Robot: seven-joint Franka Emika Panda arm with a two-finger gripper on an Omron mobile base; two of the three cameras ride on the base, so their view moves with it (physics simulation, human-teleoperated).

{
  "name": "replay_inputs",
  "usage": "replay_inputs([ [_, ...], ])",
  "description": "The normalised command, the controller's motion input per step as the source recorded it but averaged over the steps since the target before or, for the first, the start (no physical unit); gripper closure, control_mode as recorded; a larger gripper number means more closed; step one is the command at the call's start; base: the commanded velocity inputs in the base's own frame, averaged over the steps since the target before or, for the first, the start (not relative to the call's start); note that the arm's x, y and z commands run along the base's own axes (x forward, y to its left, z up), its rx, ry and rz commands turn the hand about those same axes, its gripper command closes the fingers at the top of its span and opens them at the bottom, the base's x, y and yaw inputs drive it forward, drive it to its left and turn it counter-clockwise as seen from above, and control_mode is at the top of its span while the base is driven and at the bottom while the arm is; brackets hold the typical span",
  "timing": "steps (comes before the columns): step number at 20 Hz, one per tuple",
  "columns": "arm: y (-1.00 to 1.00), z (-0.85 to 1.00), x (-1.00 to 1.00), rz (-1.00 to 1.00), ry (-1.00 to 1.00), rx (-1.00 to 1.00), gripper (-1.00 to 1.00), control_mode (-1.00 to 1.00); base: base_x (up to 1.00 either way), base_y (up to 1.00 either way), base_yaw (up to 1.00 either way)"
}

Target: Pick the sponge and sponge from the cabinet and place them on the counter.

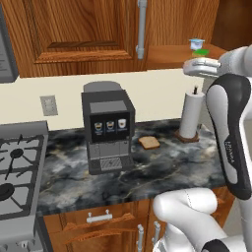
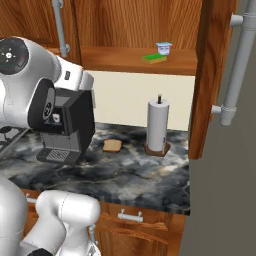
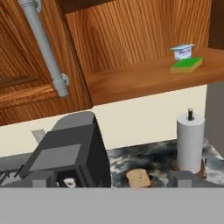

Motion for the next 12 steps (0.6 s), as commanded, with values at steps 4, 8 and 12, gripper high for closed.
replay_inputs([
  [4,0.39,0.25,0.12,0.18,-0.16,0.06,-1.00,-1.00,0.00,0.00,0.00],
  [8,0.40,0.25,0.20,0.13,-0.19,0.01,-1.00,-1.00,0.00,0.00,0.00],
  [12,0.27,0.30,0.25,0.08,-0.15,-0.06,-1.00,-1.00,0.00,0.00,0.00],
])
